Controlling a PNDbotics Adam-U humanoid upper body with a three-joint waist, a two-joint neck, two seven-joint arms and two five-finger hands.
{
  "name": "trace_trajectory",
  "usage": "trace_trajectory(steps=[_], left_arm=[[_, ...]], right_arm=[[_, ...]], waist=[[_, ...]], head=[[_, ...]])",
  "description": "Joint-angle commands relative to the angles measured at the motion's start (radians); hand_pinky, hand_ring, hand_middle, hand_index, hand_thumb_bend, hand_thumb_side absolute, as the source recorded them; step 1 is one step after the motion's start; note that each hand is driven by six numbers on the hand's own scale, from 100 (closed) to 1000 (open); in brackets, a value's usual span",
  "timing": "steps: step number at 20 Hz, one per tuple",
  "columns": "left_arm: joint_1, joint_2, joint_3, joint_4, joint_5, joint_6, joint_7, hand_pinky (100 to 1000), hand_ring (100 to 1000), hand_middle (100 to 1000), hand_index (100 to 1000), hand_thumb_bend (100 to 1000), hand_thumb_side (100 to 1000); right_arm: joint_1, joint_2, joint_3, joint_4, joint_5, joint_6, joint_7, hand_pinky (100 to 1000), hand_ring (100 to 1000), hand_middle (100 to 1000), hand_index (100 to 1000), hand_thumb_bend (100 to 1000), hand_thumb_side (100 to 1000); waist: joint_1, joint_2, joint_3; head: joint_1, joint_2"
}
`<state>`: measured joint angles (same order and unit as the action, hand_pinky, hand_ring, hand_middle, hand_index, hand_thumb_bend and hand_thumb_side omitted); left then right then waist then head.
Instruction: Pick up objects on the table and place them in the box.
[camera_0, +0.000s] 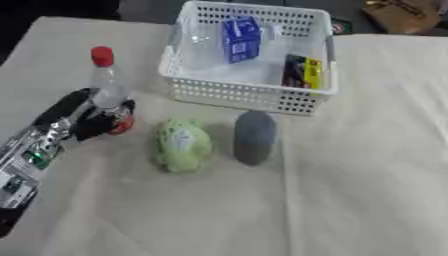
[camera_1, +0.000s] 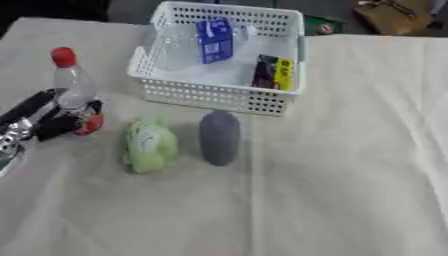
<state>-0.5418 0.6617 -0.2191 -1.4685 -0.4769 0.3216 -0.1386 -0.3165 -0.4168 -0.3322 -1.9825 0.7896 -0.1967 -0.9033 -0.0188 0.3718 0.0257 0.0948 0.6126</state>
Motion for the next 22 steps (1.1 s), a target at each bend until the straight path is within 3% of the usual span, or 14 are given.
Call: trace_trajectory(steps=[1, 10, 22], left_arm=[[-0.006, 0.026, 0.005, -0.015, 0.015, 0.008, 0.038, 933, 923, 749, 731, 100, 924], [-0.009, 0.03, 0.003, -0.046, 0.031, 0.022, 0.103, 909, 873, 704, 673, 100, 878], [-0.033, 0.043, 0.024, -0.117, 0.031, 0.045, 0.137, 895, 855, 697, 667, 100, 846]], right_arm=[[-0.006, -0.015, -0.01, -0.018, -0.006, -0.001, -0.004, 904, 855, 751, 839, 100, 1000], [-0.006, -0.016, -0.012, -0.018, -0.007, 0.0, -0.004, 904, 855, 751, 838, 100, 1000], [-0.008, -0.021, -0.012, -0.018, -0.005, -0.001, -0.004, 904, 855, 752, 838, 100, 1000]], waist=[[0.001, -0.02, -0.001], [-0.001, -0.022, 0.002], [0.003, -0.027, 0.004]], head=[[0.0, -0.013], [-0.001, -0.015], [-0.004, -0.005]])
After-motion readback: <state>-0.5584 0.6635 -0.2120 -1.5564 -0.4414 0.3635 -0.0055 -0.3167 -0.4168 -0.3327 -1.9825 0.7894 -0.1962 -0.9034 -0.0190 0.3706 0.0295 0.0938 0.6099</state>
